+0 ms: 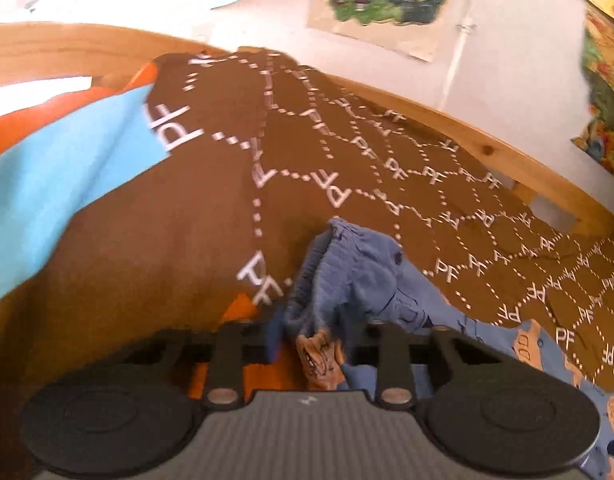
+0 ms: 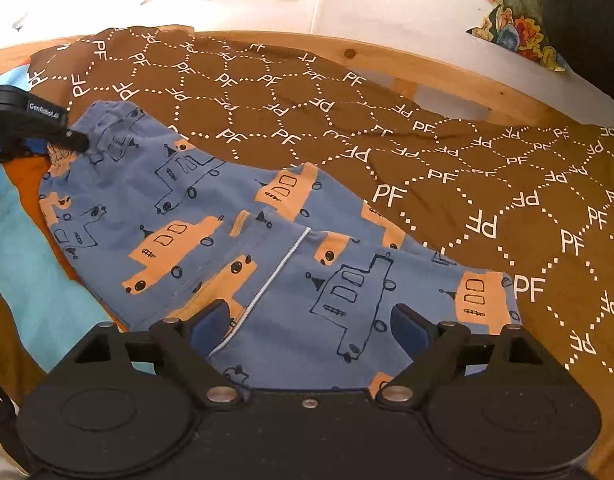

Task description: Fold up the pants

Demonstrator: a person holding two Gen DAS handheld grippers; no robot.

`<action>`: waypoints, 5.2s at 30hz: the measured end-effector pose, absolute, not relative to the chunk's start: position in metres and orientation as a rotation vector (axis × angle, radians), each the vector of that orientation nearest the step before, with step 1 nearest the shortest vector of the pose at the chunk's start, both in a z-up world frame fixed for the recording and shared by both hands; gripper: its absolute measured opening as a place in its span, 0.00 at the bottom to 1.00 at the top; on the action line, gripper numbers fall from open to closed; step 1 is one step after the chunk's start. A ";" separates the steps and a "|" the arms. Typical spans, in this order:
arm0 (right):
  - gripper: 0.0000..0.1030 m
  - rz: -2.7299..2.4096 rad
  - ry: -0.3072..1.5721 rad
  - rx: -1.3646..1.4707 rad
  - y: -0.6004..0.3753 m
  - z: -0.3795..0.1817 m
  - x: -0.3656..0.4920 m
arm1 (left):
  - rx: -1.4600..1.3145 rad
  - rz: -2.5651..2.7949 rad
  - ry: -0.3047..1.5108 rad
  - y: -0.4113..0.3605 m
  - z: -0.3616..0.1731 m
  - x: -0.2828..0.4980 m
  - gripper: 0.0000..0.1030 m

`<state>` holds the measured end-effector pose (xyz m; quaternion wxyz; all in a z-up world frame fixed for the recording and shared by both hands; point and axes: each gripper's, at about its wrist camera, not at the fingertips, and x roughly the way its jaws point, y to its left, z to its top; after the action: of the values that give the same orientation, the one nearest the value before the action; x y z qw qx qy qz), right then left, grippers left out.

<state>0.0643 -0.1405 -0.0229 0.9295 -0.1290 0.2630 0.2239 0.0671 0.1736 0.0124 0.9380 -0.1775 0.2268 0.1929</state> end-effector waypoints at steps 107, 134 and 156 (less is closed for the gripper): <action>0.96 0.381 0.559 -0.305 -0.264 0.005 0.079 | -0.049 0.036 0.771 0.015 0.010 0.071 0.95; 0.99 0.089 0.274 -0.426 -0.235 -0.019 0.107 | 0.061 0.099 0.577 0.004 0.008 0.152 0.99; 0.99 0.127 0.316 -0.462 -0.228 -0.034 0.047 | -0.059 -0.020 0.682 -0.005 -0.021 0.072 1.00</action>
<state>0.0471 -0.2276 -0.0338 0.9592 -0.2277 0.1557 0.0625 0.0716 -0.0053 -0.0209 0.9420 -0.0291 0.3342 -0.0098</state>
